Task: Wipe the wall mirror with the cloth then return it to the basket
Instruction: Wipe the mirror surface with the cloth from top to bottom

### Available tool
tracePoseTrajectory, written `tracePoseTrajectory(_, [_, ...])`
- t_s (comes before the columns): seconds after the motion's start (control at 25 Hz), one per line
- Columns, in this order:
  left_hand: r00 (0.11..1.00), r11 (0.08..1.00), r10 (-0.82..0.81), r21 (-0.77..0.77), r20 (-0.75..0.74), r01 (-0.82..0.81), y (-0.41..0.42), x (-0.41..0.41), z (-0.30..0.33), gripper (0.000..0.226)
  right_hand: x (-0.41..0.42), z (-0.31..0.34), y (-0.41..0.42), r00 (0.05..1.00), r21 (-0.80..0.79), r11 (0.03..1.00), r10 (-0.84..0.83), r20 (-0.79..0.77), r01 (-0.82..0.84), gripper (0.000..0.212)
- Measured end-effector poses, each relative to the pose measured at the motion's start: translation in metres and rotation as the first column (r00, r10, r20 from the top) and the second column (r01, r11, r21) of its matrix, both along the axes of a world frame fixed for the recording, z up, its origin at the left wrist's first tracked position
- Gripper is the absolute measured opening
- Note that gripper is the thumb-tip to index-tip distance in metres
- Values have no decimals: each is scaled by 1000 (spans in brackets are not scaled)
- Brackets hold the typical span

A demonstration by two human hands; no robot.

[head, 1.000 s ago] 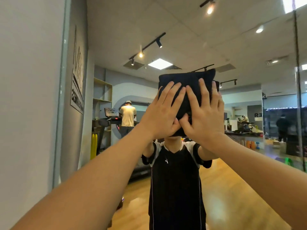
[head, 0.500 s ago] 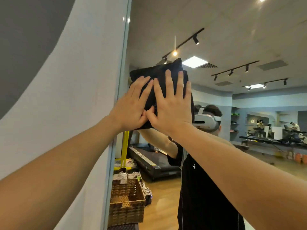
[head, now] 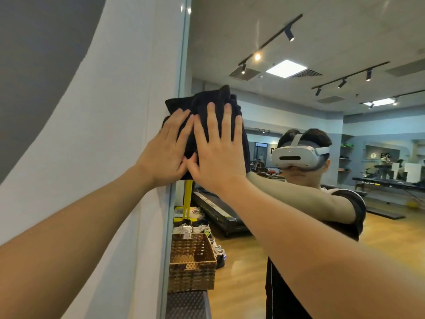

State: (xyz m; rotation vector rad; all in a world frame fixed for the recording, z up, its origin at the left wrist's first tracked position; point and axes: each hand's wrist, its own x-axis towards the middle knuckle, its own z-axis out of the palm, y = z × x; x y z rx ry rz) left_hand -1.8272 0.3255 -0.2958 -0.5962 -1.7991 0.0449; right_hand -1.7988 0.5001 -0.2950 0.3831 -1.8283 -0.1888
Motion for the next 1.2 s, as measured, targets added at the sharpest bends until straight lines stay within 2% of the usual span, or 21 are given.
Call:
tracePoseTrajectory(0.12, [998,999,44,-3,43,-44,7,9,-39,79,6,-34,11,998,50,998,27,50,-30,81])
tracePoseTrajectory(0.24, [990,994,86,58,114,-94,38,18,-81,79,13,-61,40,997,107,993,37,66,-44,80])
tracePoseTrajectory(0.44, [992,989,-62,141,107,47,137,40,-115,80,41,-88,137,1000,152,988,4,18,-6,73])
tracePoseTrajectory(0.6, [980,978,-186,105,66,178,235,65,-91,82,75,-75,234,998,96,994,-38,-52,43,69])
tracePoseTrajectory(0.72, [978,977,-204,75,30,201,281,77,-34,80,88,-28,277,992,52,995,-75,-101,80,70])
tracePoseTrajectory(0.84, [978,977,-207,54,7,206,273,73,30,79,84,29,266,990,-12,997,-76,-120,75,71])
tracePoseTrajectory(0.96, [988,988,-154,31,3,153,235,59,59,79,70,53,229,989,-74,995,-70,-127,61,72])
tracePoseTrajectory(1.08, [997,993,-82,87,-3,82,209,53,35,78,63,37,202,995,-46,999,-34,-96,30,72])
tracePoseTrajectory(1.2, [998,993,-64,100,2,63,199,57,-26,78,65,-14,196,1000,30,999,11,-24,-10,73])
